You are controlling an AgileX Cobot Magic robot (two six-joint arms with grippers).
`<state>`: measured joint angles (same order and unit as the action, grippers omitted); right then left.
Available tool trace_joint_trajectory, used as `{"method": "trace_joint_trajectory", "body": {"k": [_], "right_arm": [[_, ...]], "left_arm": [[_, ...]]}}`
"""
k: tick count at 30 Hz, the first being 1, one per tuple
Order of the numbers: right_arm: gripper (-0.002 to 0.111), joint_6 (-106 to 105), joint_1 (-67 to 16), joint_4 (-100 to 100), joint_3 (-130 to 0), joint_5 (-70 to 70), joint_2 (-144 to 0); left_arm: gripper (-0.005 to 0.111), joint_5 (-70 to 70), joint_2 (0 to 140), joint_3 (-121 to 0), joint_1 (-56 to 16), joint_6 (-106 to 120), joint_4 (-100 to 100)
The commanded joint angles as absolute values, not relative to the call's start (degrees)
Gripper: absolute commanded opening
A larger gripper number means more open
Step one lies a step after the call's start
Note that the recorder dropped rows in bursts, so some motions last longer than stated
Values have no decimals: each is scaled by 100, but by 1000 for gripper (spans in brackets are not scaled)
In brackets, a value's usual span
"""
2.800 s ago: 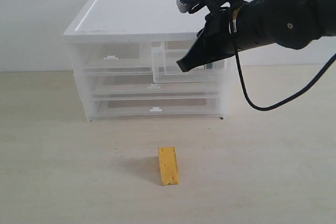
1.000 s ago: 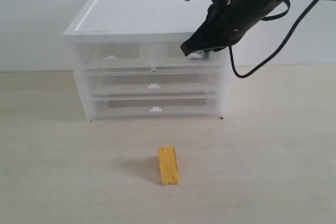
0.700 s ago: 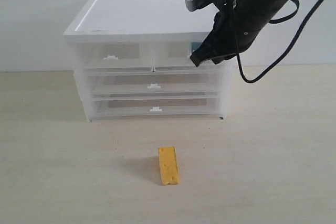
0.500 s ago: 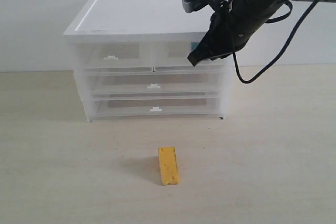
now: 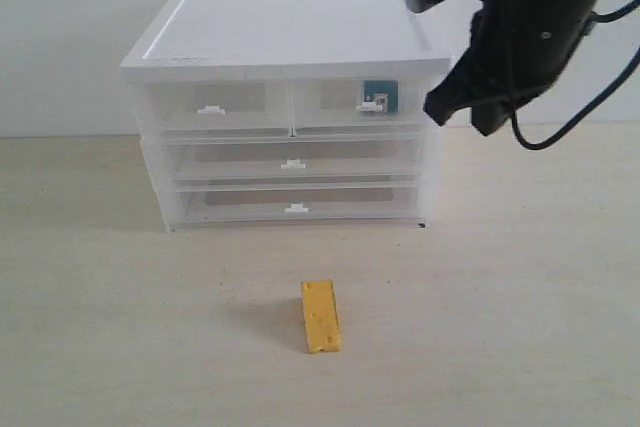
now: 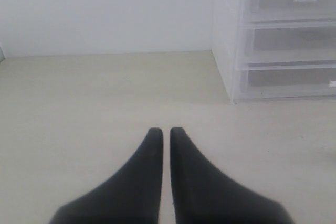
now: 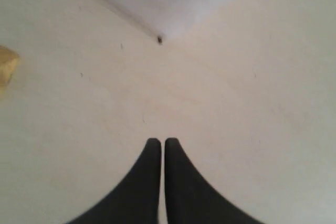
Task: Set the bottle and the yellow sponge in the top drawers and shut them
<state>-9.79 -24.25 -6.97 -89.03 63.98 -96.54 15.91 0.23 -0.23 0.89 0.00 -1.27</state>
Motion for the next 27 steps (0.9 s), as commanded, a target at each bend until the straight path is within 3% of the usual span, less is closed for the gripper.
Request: {"method": "trace_joint_trajectory", "body": {"k": [1, 9, 22, 27], "right_arm": [[0, -407, -1838, -819, -8861, 6996, -9278], [0, 297, -747, -806, -7652, 6414, -7784], [0, 311, -716, -493, -5352, 3475, -5218], [0, 289, -716, -493, -4864, 3315, -4559]], "left_arm": [[4, 1550, 0, 0, 110, 0, -89], [4, 1550, 0, 0, 110, 0, -89], [4, 1550, 0, 0, 110, 0, -89], [4, 1550, 0, 0, 110, 0, -89]]}}
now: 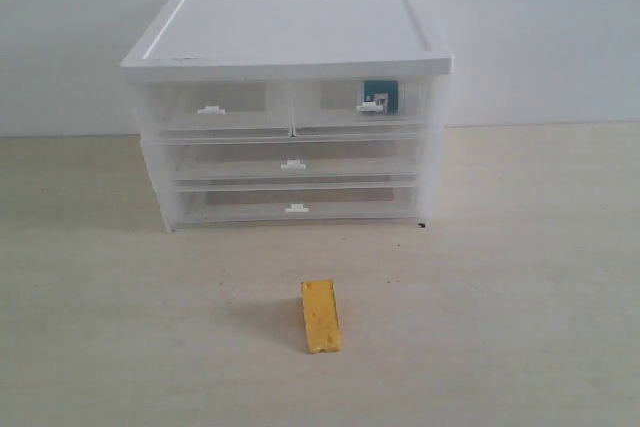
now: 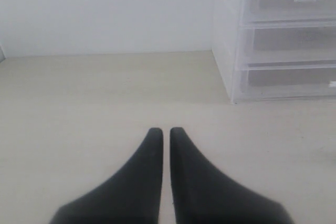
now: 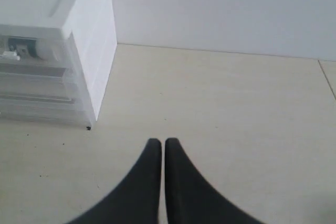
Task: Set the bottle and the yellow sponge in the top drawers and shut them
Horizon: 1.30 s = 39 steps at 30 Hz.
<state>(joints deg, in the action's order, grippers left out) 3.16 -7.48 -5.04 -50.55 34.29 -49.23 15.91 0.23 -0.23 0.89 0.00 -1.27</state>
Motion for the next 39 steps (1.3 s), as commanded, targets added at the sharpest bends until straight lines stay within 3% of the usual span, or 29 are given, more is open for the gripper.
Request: {"method": "trace_joint_trajectory", "body": {"k": [1, 19, 24, 39], "right_arm": [[0, 289, -716, -493, -4874, 3373, -4521], [0, 114, -716, -517, -4805, 3644, -4175], [0, 60, -716, -517, -3773, 2780, -3003], [0, 81, -716, -506, -1722, 2705, -627]], "left_arm": [[4, 1550, 0, 0, 110, 0, -89], [4, 1550, 0, 0, 110, 0, -89], [4, 1550, 0, 0, 110, 0, -89], [4, 1550, 0, 0, 110, 0, -89]]}}
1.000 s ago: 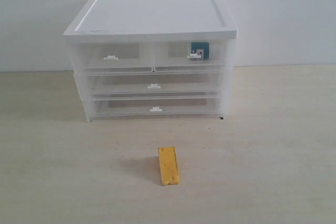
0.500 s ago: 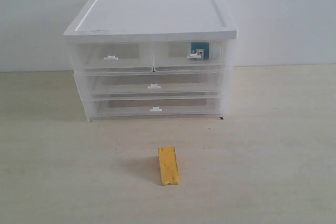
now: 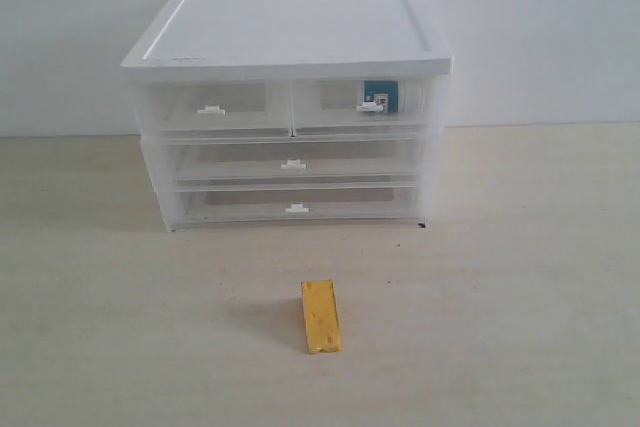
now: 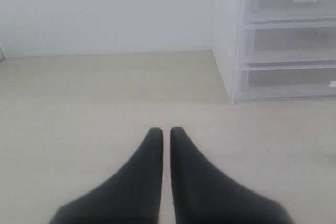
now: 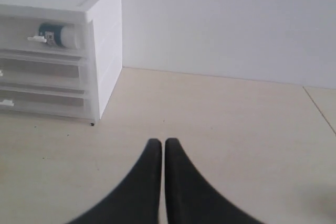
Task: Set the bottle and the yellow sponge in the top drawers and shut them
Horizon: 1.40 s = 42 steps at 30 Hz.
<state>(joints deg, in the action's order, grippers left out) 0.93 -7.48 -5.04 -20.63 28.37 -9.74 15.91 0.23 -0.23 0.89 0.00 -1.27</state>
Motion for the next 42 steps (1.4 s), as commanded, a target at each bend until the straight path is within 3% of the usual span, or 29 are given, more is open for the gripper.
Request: {"method": "trace_joint_trajectory", "body": {"k": [1, 22, 27, 42], "right_arm": [[0, 81, -716, -506, -1648, 2691, -577], [0, -483, -716, -112, -1442, 2762, -178], [0, -483, -716, 81, -846, 1993, -136], [0, -312, -716, 200, 0, 1485, 0]], "left_arm": [[4, 1550, 0, 0, 110, 0, -89], [4, 1550, 0, 0, 110, 0, -89], [4, 1550, 0, 0, 110, 0, -89], [4, 1550, 0, 0, 110, 0, -89]]}}
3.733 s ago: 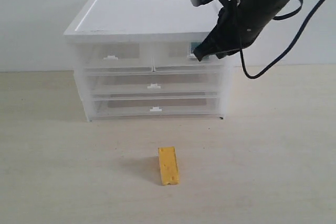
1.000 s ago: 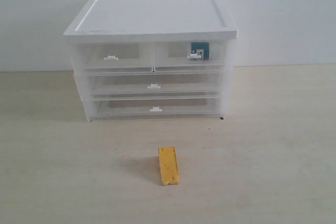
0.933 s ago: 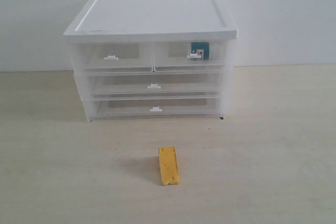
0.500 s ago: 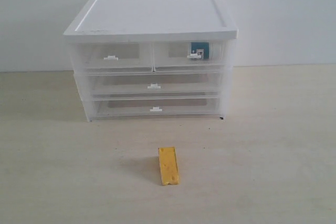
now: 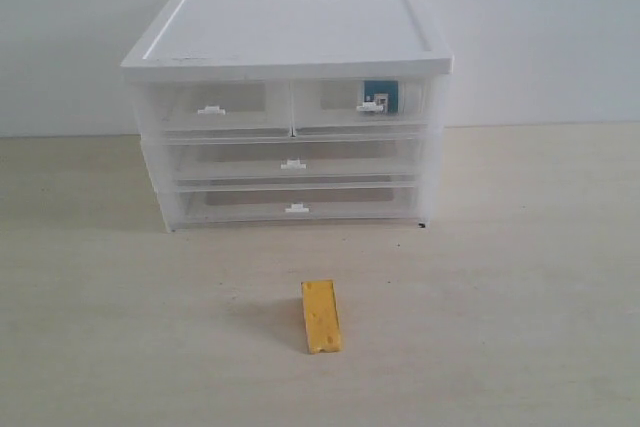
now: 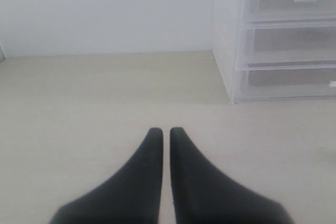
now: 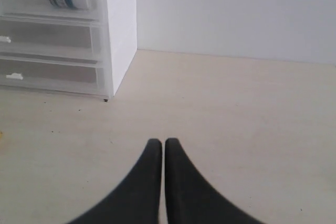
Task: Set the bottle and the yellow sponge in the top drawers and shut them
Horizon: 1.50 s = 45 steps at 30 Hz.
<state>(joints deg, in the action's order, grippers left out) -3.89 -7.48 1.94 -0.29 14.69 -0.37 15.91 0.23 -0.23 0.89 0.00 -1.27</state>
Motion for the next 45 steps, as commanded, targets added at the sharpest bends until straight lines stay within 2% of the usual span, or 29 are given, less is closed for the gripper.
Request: {"method": "trace_joint_trajectory", "body": {"k": [1, 19, 28, 45], "right_arm": [[0, -301, -716, 200, 0, 1485, 0], [0, -50, -704, 189, 0, 1758, 0], [0, -50, 8, 211, 0, 1846, 0], [0, -108, 58, 166, 0, 1903, 0]], "left_arm": [[4, 1550, 0, 0, 110, 0, -89], [4, 1550, 0, 0, 110, 0, -89], [4, 1550, 0, 0, 110, 0, -89], [4, 1550, 0, 0, 110, 0, -89]]}}
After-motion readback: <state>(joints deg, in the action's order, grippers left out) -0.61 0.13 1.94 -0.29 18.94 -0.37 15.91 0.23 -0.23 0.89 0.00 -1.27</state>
